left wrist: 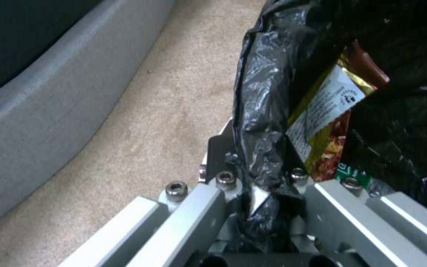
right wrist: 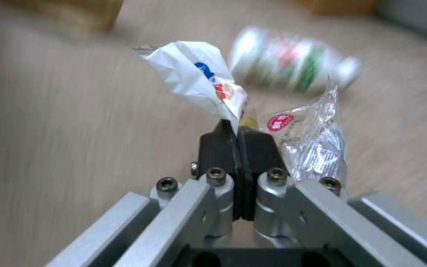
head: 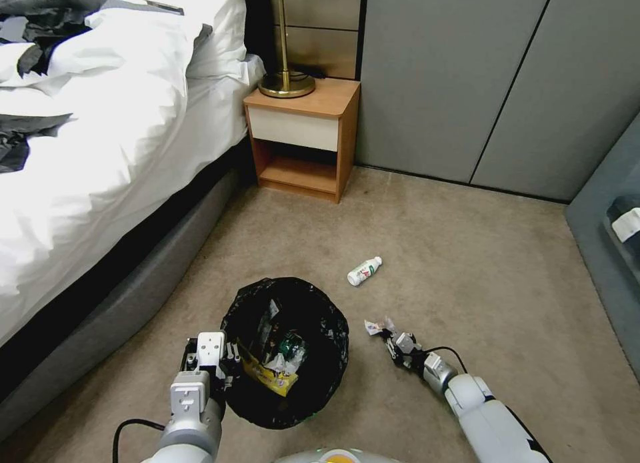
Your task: Pick up the trash bin, then pick up the garbage from the floor and place it into the trash bin.
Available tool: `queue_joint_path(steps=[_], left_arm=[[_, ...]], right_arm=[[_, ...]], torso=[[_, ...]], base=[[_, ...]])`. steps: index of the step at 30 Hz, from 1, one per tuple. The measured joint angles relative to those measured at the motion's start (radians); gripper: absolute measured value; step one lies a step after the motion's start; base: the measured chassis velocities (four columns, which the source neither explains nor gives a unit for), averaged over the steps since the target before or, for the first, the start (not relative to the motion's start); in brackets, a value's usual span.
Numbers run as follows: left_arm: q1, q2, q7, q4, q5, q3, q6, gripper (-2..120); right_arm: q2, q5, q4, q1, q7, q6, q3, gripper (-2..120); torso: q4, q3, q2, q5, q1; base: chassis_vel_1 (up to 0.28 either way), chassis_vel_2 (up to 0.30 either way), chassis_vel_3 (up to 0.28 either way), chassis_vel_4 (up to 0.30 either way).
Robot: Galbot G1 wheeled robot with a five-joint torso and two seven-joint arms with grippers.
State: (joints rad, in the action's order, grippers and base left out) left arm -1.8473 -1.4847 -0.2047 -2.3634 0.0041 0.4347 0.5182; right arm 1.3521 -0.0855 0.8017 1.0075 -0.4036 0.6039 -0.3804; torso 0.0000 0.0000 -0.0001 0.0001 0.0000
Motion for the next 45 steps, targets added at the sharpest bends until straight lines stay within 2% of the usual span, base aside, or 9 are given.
queue_joint_path(steps=[4,7,12,13,15,19,29,41,45], left_arm=[[0.005,0.003,0.0,0.004,-0.001,-0.002,0.001,1],[0.012,0.005,0.0,0.009,-0.003,-0.007,0.003,1],[0.012,0.008,0.001,0.012,-0.003,-0.013,0.003,1],[0.012,0.009,0.001,0.013,-0.003,-0.015,0.003,1],[0.011,0.012,0.001,0.015,-0.003,-0.019,0.003,1],[0.011,0.013,0.002,0.016,-0.003,-0.025,0.003,1],[0.01,0.012,0.003,0.016,0.0,-0.036,0.003,1],[0.017,0.004,0.004,0.018,0.003,-0.042,0.003,1],[0.018,0.005,0.005,0.017,0.002,-0.042,0.003,1]], right_arm=[[-0.007,0.11,0.188,0.079,0.028,-0.032,0.001,0],[-0.016,0.201,0.492,0.186,0.062,-0.079,-0.004,0],[-0.031,0.267,0.77,0.27,0.089,-0.122,-0.001,0],[-0.048,0.294,0.911,0.297,0.096,-0.138,0.008,0],[-0.081,0.334,1.061,0.335,0.093,-0.172,0.037,0],[-0.156,0.361,1.208,0.39,0.064,-0.196,0.118,0],[-0.302,0.276,1.147,0.384,0.067,-0.236,0.36,0],[-0.178,0.208,0.943,0.318,0.069,-0.25,0.474,2],[-0.164,0.202,0.929,0.318,0.068,-0.25,0.474,17]], torso=[[0.0001,0.0,0.0,-0.0005,0.0],[0.0001,0.0,0.0,-0.0001,0.0],[-0.0004,0.0,0.0,0.0012,0.0],[0.0002,0.0,0.0,-0.0013,0.0],[0.0002,0.0,0.0,0.0009,0.0],[0.0,0.0,0.0,0.0005,0.0],[0.0001,0.0,0.0,0.0003,0.0],[0.0,0.0,0.0,-0.0001,0.0],[0.0,0.0,0.0,-0.0001,0.0]], base=[[0.0,0.0,0.0,0.0],[0.0,0.0,0.0,0.0],[0.0,0.0,0.0,0.0],[0.0,0.0,0.0,0.0],[0.0,0.0,0.0,0.0],[0.0,0.0,0.0,0.0],[0.0,0.0,0.0,0.0],[0.0,0.0,0.0,0.0],[0.0,0.0,0.0,0.0]])
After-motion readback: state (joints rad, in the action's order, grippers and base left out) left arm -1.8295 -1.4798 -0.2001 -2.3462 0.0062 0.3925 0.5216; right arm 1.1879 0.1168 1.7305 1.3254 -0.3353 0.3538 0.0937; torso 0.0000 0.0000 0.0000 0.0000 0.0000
